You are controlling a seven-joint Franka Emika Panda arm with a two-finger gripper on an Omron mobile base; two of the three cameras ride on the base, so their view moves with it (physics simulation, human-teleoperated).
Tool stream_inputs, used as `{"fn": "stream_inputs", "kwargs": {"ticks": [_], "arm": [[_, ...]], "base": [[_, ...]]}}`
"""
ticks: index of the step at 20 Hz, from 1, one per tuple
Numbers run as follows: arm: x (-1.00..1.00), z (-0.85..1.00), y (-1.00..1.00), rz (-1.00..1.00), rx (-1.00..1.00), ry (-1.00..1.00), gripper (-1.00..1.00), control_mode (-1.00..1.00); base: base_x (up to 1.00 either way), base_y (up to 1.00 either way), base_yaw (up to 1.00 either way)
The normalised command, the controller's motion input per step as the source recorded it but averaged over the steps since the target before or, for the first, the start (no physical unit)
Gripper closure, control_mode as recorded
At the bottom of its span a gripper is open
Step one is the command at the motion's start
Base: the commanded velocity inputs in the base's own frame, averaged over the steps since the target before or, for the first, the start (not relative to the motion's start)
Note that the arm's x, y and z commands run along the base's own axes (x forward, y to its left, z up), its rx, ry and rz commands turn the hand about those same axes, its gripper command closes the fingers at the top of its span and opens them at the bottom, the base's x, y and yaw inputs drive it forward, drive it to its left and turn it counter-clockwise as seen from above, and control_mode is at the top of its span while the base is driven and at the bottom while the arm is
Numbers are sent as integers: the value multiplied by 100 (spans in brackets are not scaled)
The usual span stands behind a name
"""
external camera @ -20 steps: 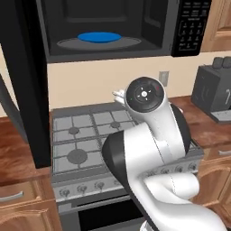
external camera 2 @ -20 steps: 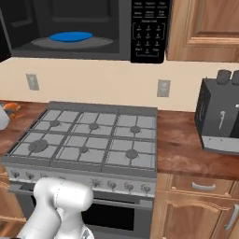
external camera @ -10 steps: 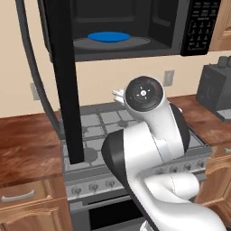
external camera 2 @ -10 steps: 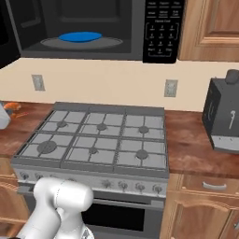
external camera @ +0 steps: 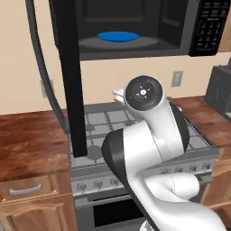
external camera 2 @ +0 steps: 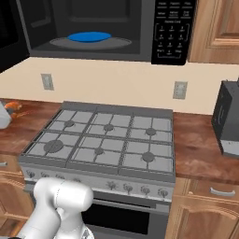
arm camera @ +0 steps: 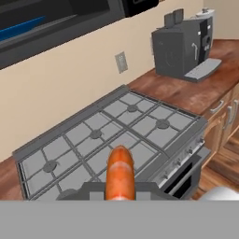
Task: Transport the shrimp from the fridge to the microwave and turn on the microwave.
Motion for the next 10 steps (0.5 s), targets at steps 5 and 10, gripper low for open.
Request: {"fn": "stream_inputs", "kwargs": {"ticks": [5,10], "arm": [[0,0,0,0,0,0,100,100],[0,0,0,0,0,0,100,100]], "base": [[-1,7,21],[-5,13,11]]}}
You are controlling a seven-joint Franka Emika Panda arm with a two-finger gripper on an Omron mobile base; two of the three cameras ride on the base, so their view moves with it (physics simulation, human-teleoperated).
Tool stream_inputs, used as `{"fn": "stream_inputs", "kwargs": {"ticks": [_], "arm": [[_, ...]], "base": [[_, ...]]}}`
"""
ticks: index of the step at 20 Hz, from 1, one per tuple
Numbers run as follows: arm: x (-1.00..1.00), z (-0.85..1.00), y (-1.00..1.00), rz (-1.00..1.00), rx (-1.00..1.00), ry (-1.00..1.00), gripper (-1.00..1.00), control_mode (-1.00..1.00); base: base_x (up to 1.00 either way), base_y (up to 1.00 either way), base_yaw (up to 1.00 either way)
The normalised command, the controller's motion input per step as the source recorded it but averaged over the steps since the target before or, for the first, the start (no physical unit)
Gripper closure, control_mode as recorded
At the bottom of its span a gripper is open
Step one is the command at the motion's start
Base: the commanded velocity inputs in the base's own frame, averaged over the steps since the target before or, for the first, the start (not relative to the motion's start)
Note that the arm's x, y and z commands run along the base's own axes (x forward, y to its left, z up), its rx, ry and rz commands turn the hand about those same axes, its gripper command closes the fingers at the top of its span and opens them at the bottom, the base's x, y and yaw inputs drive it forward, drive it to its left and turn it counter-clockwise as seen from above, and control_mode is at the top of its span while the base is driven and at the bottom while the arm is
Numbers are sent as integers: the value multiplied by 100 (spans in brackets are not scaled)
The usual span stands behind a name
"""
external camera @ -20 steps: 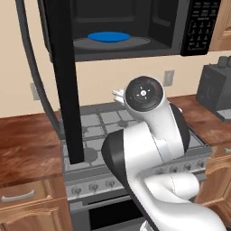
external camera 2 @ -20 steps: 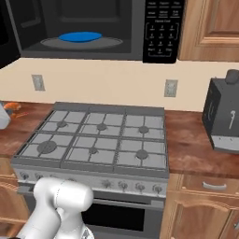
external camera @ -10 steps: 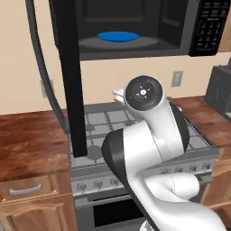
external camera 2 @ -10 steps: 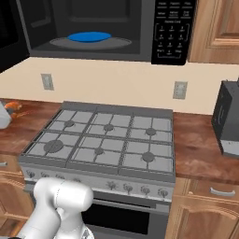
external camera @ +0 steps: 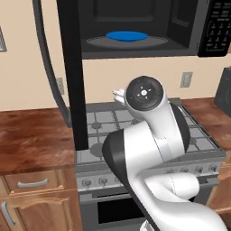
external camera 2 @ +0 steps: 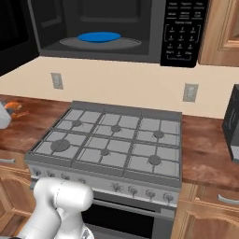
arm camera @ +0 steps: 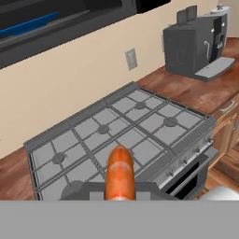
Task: Transport the shrimp from the fridge to the microwave and turn on the microwave.
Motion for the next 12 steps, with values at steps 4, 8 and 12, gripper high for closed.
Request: {"fn": "stream_inputs", "kwargs": {"ticks": [4,8,12], "arm": [[0,0,0,0,0,0,100,100],[0,0,0,0,0,0,100,100],[0,0,0,0,0,0,100,100]], "base": [[-1,13,0],[2,21,0],[21,21,0]]}}
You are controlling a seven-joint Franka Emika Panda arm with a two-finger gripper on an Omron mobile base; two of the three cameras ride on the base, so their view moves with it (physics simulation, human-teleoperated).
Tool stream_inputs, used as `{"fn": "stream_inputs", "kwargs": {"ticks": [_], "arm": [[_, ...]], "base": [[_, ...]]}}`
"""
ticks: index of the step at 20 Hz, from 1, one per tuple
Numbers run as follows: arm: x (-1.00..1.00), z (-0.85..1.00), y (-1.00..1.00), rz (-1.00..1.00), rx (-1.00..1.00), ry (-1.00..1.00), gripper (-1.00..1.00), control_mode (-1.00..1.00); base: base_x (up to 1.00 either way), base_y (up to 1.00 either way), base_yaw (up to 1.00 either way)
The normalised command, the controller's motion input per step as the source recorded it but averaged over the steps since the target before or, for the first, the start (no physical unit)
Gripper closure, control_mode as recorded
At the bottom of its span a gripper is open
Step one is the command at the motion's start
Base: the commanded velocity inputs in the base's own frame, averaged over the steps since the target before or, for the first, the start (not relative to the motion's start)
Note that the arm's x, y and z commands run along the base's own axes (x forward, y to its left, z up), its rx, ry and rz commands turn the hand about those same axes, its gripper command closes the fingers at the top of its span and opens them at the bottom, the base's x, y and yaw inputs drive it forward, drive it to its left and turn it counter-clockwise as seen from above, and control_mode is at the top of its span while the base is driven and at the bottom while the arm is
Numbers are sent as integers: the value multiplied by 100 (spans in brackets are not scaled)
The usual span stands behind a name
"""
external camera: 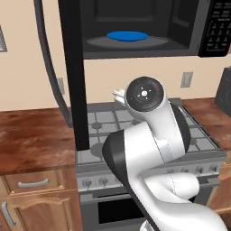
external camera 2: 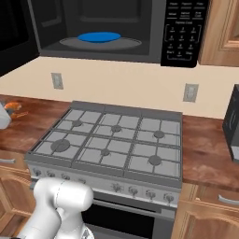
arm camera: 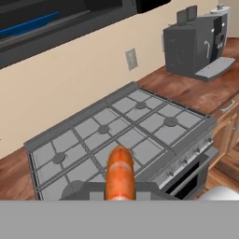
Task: Transport the shrimp from the fridge to the microwave and turn on the microwave.
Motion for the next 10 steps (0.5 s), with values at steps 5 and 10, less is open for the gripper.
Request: {"fn": "stream_inputs", "kwargs": {"ticks": [5,10], "arm": [[0,0,0,0,0,0,100,100],[0,0,0,0,0,0,100,100]], "base": [[27,17,0],[43,7,1]]}}
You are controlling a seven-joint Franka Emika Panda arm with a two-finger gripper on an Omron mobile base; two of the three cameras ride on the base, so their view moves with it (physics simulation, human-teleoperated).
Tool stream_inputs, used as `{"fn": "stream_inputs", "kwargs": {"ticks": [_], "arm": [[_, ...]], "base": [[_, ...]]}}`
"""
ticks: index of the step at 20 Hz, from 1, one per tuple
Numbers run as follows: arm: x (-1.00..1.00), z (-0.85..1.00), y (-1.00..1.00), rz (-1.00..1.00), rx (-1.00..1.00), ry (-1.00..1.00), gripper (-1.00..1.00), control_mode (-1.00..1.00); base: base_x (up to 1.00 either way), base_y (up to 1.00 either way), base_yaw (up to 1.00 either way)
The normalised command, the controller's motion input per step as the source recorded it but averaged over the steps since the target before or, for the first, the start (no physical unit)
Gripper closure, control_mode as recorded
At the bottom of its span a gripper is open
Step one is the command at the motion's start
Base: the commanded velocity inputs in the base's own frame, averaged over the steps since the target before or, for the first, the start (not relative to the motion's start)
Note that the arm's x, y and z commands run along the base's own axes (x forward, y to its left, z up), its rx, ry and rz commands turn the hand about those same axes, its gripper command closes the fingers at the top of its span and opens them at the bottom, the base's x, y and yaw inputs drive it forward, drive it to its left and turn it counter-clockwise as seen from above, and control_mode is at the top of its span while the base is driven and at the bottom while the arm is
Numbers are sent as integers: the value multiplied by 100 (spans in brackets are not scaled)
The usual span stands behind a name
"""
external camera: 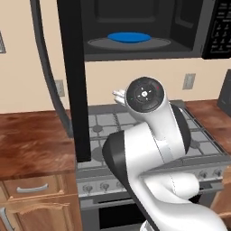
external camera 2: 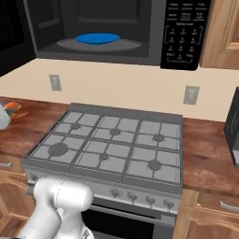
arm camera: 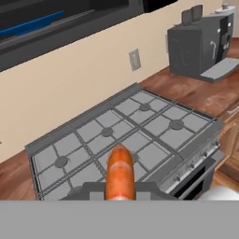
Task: Transport the shrimp from the fridge to the microwave and turn on the microwave.
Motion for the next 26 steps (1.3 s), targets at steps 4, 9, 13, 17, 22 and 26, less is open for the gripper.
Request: {"fn": "stream_inputs", "kwargs": {"ticks": [4,9,13,17,22,26], "arm": [[0,0,0,0,0,0,100,100],[0,0,0,0,0,0,100,100],[0,0,0,0,0,0,100,100],[0,0,0,0,0,0,100,100],[0,0,0,0,0,0,100,100],[0,0,0,0,0,0,100,100]], "base": [[51,1,3],[45,2,1],[36,2,2],[28,1,1],[5,0,0],[0,0,0]]}}
